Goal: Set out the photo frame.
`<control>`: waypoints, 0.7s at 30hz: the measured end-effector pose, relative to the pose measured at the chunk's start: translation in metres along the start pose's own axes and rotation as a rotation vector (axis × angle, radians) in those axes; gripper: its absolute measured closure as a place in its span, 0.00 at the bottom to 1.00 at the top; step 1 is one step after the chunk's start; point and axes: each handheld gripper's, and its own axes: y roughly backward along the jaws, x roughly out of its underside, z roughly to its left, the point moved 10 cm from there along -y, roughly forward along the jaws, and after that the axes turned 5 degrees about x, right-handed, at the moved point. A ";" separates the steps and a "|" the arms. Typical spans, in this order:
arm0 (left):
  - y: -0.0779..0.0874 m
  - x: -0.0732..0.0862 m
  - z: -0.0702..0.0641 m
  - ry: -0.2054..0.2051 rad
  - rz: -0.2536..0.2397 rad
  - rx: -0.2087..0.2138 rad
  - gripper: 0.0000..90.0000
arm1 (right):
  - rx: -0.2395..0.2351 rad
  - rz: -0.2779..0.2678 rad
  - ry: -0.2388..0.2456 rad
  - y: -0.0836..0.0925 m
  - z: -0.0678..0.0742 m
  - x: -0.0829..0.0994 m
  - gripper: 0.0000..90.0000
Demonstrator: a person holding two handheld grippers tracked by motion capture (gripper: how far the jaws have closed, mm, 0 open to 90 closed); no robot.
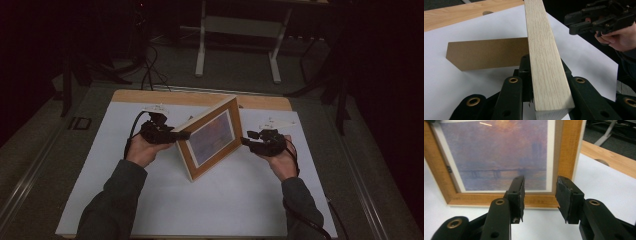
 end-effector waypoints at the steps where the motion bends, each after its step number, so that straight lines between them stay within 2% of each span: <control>1: 0.000 0.000 0.000 -0.003 0.003 0.004 0.83 | 0.006 0.000 -0.001 0.000 -0.002 0.000 0.64; 9: -0.003 -0.002 -0.002 -0.032 0.022 0.041 0.83 | 0.040 -0.023 -0.034 -0.001 -0.014 -0.005 0.62; 17: -0.005 -0.003 -0.002 -0.050 0.027 0.090 0.83 | 0.076 -0.024 -0.039 -0.003 -0.023 -0.008 0.62; 21: -0.006 -0.003 -0.003 -0.062 0.048 0.114 0.84 | 0.083 -0.022 -0.052 -0.003 -0.029 -0.007 0.60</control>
